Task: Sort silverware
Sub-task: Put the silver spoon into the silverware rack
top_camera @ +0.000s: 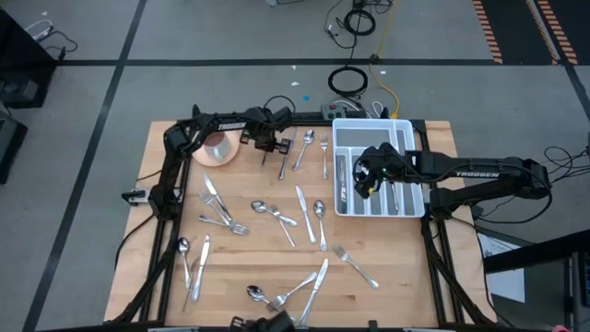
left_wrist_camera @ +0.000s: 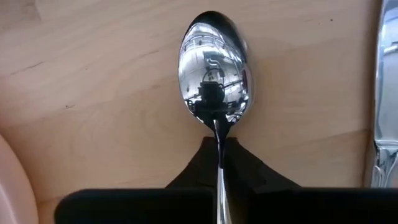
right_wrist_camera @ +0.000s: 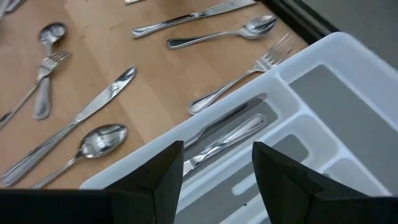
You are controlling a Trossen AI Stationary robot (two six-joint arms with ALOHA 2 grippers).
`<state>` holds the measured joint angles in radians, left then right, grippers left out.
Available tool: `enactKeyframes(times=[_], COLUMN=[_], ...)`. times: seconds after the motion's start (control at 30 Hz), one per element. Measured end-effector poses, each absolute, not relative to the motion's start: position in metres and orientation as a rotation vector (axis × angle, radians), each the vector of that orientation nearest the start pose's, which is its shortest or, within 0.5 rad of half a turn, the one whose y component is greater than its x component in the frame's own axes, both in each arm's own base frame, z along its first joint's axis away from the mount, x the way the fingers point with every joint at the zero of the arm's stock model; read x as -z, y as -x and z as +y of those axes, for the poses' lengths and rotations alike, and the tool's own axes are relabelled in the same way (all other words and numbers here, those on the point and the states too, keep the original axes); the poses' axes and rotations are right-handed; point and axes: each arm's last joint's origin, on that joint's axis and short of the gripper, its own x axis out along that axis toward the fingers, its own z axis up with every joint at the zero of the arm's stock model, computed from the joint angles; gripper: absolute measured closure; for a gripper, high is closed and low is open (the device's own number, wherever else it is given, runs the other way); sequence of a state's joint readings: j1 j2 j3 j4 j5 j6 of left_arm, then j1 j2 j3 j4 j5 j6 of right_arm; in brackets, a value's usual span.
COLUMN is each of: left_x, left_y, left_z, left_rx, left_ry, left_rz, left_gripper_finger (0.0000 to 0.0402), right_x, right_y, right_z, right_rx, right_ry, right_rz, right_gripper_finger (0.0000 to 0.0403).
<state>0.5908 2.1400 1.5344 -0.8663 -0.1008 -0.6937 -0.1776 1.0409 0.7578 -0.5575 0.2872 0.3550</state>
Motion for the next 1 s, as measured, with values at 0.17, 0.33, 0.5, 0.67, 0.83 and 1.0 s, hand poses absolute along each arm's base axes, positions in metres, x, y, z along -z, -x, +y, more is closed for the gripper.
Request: enactKeyframes(times=[0.17,0.33,0.5,0.67,0.83,1.0], left_x=[-0.171,-0.227,-0.287,-0.313,-0.327,-0.332], left_y=[-0.340,-0.351,-0.363,-0.367,-0.378,-0.397], left_z=[0.220,0.216,0.209,0.200,0.180,0.146], left_rx=[-0.924,-0.654,-0.227,0.109,0.363,0.544], left_ry=[0.985,1.064,1.077,1.079,1.080,1.065], left_rz=[1.123,0.817,0.500,0.413,0.402,0.420], left_gripper_finger=[0.0394,0.0396,0.0396,0.0401,0.0401,0.0401], right_x=[-0.250,-0.251,-0.265,-0.302,-0.338,-0.346], right_y=[-0.197,-0.196,-0.196,-0.183,-0.161,-0.158], right_z=[-0.046,-0.050,-0.055,-0.055,-0.049,-0.048], right_rx=[0.656,0.707,0.688,0.594,0.545,0.547], right_ry=[-0.267,-0.292,-0.327,-0.161,0.116,0.245], right_rz=[0.740,0.713,0.572,0.330,0.106,0.065], right_gripper_finger=[0.0220,0.0220,0.0220,0.0220,0.0220,0.0220])
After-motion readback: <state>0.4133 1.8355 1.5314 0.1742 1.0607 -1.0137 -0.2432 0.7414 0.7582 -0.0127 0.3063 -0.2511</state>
